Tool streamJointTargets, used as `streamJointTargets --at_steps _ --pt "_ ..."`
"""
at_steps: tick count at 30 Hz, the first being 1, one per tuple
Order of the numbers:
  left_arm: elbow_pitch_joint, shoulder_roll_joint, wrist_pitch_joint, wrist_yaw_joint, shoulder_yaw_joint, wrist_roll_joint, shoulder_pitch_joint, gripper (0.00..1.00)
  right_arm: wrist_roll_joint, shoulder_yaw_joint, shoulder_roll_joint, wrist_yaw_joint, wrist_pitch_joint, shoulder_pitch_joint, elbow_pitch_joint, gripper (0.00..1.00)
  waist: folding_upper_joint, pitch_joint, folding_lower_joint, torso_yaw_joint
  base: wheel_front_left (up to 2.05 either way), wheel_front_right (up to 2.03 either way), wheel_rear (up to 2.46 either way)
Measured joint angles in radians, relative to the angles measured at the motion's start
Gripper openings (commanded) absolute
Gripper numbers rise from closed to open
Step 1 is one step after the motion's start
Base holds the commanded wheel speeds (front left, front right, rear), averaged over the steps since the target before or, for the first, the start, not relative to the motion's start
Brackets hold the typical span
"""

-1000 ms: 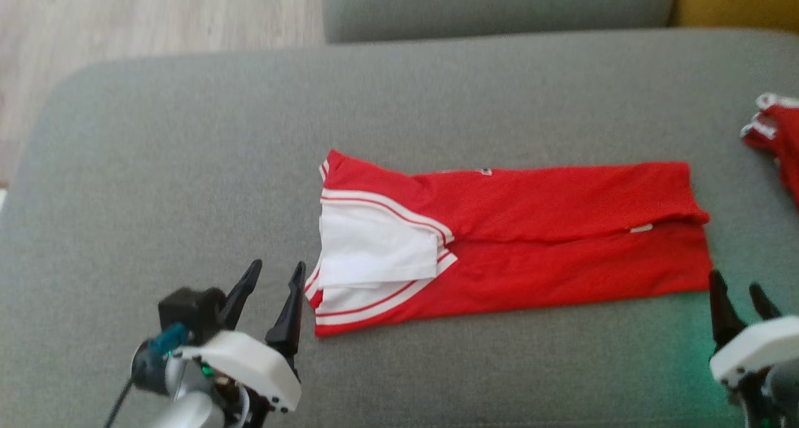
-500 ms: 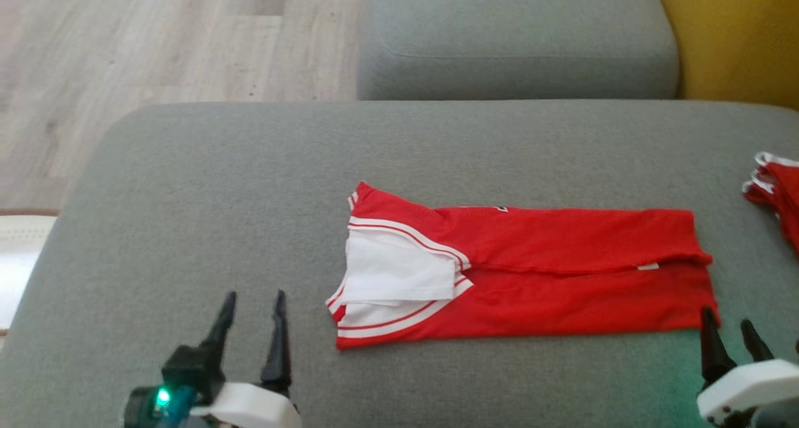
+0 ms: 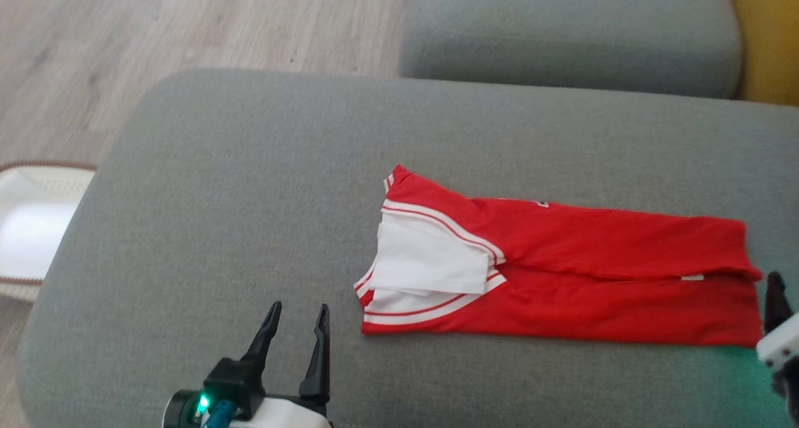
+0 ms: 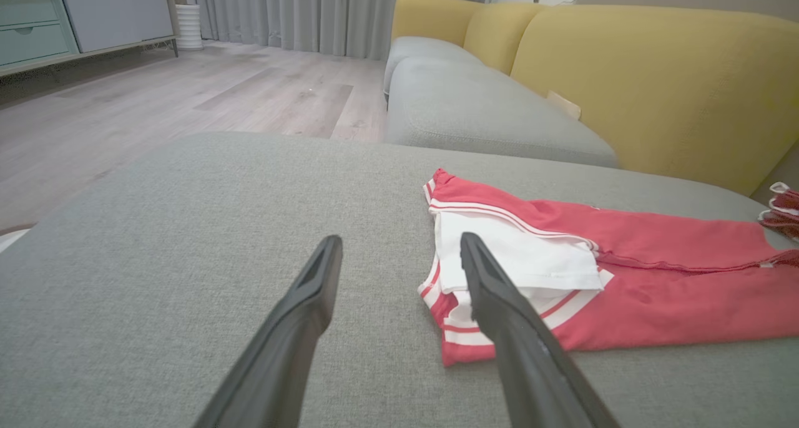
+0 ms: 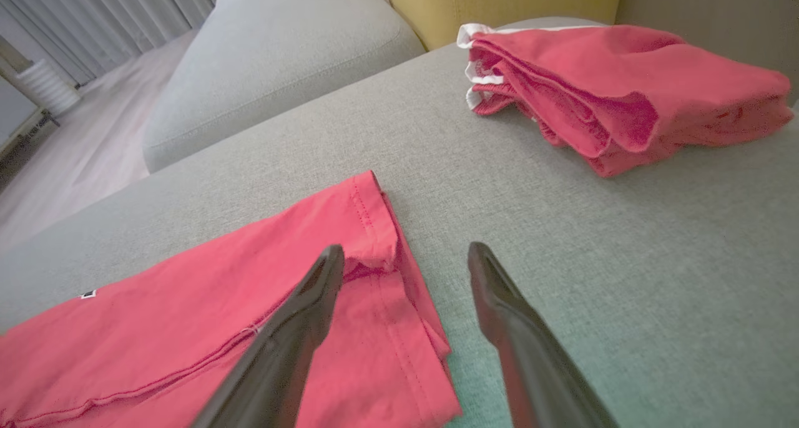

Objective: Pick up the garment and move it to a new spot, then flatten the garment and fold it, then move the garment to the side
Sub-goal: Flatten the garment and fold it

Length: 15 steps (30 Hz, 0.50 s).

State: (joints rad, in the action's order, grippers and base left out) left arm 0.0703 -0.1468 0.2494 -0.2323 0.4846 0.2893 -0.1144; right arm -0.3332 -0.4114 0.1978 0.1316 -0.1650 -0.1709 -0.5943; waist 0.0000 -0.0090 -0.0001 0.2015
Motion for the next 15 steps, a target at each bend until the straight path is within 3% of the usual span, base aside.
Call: streamJointTargets --at_steps 15 --pt "0.001 0.059 0.000 0.070 -0.041 -0.077 0.028 1.00 0.127 -0.050 0.057 0.000 -0.082 -0.177 -0.177 1.00 0.0000 0.119 0.0000 0.046 0.00 0.00 0.00"
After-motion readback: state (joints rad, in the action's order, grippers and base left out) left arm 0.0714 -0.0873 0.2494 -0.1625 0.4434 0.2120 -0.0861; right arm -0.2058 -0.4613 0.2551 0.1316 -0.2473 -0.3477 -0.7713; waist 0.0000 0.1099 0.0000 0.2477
